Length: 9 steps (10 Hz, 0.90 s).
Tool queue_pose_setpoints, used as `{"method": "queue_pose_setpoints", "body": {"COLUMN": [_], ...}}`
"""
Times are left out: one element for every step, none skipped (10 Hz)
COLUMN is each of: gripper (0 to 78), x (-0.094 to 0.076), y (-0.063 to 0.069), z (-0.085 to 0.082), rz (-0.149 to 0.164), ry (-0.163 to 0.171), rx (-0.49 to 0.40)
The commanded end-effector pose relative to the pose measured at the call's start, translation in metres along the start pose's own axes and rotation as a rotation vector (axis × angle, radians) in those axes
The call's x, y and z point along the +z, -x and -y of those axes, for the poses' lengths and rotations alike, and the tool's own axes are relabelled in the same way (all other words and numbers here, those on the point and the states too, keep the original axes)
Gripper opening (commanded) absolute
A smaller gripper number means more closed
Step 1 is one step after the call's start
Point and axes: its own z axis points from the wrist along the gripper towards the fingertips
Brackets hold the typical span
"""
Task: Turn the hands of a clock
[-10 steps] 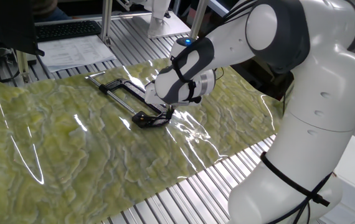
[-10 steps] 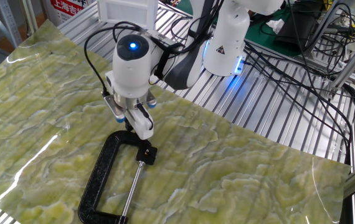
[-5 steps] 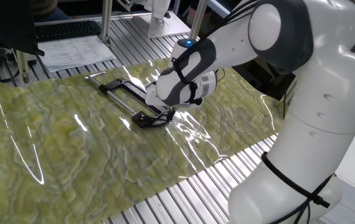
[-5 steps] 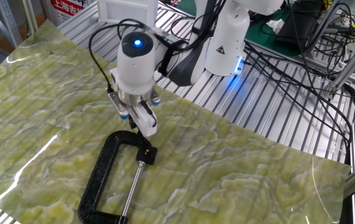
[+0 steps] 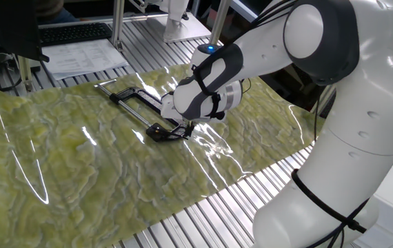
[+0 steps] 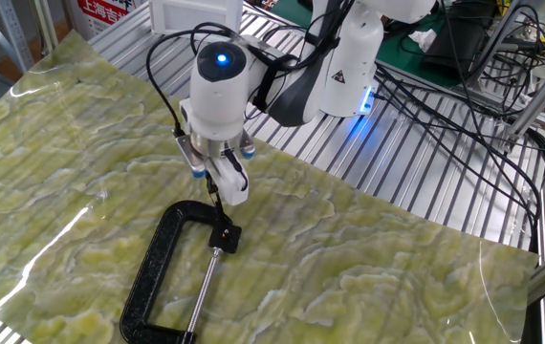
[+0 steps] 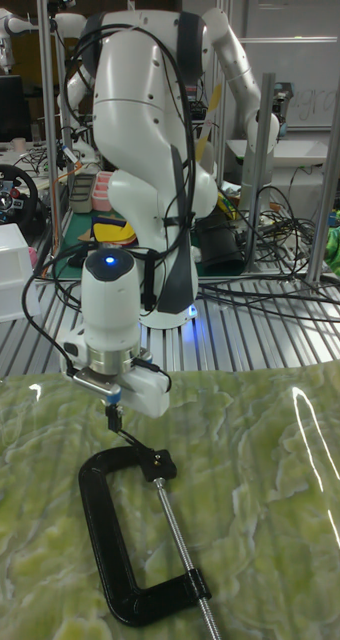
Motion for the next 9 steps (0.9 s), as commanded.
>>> {"method": "queue_pose_setpoints", "body": {"gripper": [0.0, 0.0, 0.0, 0.0, 0.0, 0.0, 0.0, 0.0, 0.0], "x": [0.001, 0.001, 0.001, 0.002, 0.004, 0.004, 0.005, 0.009, 0.010], "y": [0.000, 0.002, 0.005, 0.010, 0.013, 0.014, 0.014, 0.012, 0.011], "z": [0.000, 0.000, -0.001, -0.002, -0.002, -0.002, -0.002, -0.003, -0.002], "rz": [0.003, 0.007, 0.011, 0.014, 0.015, 0.015, 0.014, 0.010, 0.009], "ry": [-0.010, -0.026, -0.032, -0.029, -0.026, -0.026, -0.021, -0.009, -0.006], "rx": [-0.022, -0.044, -0.054, -0.071, -0.075, -0.077, -0.076, -0.068, -0.066]}}
